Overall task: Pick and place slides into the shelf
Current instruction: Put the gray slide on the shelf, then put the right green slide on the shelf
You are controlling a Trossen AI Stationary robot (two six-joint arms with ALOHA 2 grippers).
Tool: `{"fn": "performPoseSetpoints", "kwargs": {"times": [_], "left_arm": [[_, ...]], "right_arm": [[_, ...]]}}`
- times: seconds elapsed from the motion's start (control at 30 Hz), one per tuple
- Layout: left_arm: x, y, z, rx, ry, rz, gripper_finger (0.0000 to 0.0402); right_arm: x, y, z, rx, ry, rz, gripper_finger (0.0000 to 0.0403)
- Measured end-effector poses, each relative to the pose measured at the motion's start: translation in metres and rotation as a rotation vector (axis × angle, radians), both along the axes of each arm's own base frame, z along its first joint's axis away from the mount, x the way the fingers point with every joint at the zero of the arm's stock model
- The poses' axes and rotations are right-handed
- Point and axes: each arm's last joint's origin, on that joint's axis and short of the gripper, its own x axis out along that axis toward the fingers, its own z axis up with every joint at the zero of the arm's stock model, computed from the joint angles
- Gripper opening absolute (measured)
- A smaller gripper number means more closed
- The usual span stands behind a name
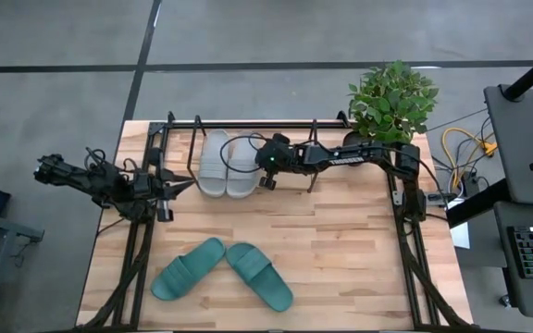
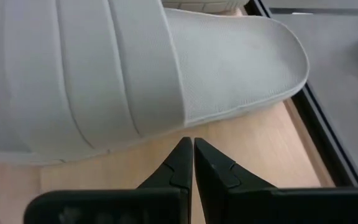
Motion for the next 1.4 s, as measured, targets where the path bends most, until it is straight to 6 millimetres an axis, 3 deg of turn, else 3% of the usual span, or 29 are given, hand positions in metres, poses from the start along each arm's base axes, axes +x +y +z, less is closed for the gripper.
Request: {"fn": "performPoseSetpoints", "kwargs": {"times": [0.2,0.43,0.6,0.87,1.03,1.27,1.4], "left_arm": [[0.001,0.000,0.000,0.001,0.004,0.000,0.0010],[0.001,0.000,0.000,0.001,0.004,0.000,0.0010],[0.001,0.000,0.000,-0.001,0.000,0.000,0.0010],[0.003,-0.001,0.000,-0.001,0.004,0.000,0.0010],[0.005,-0.002,0.000,-0.005,-0.005,-0.001,0.0010],[0.009,-0.003,-0.001,0.001,0.008,0.000,0.0010],[0.011,-0.004,-0.002,0.004,0.015,0.000,0.0010]], "right_arm": [[-0.006,-0.001,0.011,-0.069,0.027,-0.051,0.0008],[-0.031,0.015,0.070,-0.052,-0.055,-0.088,0.0009],[-0.048,0.058,0.118,0.024,-0.218,0.062,0.0008],[-0.085,0.162,0.152,-0.008,-0.345,0.403,0.0008],[-0.115,0.189,0.147,0.010,-0.458,0.502,0.0008],[-0.160,0.182,0.100,0.065,-0.499,0.487,0.0008],[-0.180,0.176,0.079,0.006,-0.607,0.522,0.0008]]}}
